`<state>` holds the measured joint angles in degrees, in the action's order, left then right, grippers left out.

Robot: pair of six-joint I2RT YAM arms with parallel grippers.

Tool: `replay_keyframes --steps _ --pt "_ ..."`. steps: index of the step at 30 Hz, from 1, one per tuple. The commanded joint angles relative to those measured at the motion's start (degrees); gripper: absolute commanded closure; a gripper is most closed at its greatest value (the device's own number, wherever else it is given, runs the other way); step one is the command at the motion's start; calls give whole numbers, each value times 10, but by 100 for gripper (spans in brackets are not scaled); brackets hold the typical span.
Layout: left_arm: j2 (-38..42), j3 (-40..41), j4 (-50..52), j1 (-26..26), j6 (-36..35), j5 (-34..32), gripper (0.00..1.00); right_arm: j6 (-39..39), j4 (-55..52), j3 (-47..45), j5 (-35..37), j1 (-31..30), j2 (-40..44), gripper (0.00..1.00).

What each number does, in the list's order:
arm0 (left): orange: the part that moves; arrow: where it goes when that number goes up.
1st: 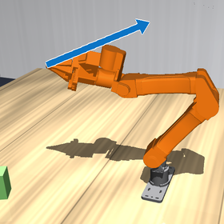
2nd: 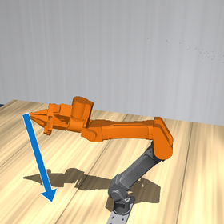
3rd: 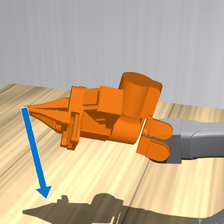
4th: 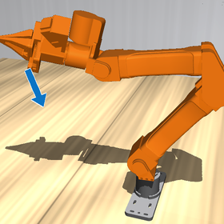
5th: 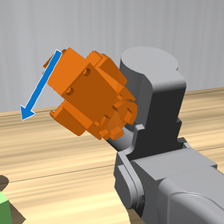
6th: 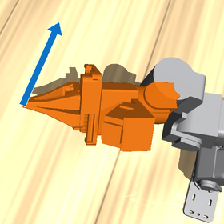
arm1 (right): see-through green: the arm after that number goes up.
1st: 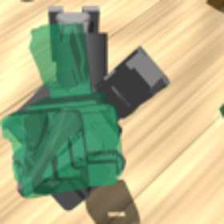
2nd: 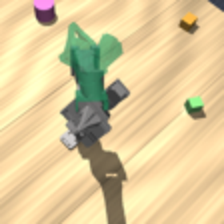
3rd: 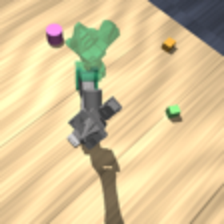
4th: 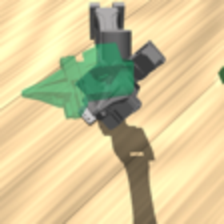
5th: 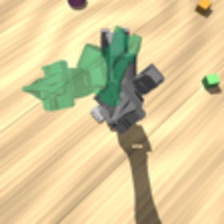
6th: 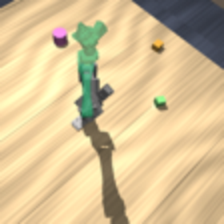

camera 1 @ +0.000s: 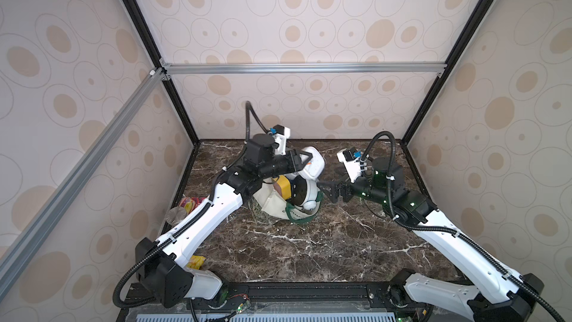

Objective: Put the alarm clock into the canvas bag
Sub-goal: Place the alarm at the canvas bag.

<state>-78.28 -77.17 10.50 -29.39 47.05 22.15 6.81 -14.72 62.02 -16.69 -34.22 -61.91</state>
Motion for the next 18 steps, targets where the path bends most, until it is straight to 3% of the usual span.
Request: replay_keyframes --steps 1,4,11,18 --pt "23 -14 -42 37 -3 -45 72 12 -11 -5 -1 1 -11 0" --pt "19 -50 11 48 -79 -105 71 19 -18 22 9 3 -59 1" --pt "-82 -181 132 55 -262 -142 70 41 -57 137 20 13 -208 13" --pt "-134 -175 133 57 -394 -184 70 32 -102 226 29 14 -309 19"
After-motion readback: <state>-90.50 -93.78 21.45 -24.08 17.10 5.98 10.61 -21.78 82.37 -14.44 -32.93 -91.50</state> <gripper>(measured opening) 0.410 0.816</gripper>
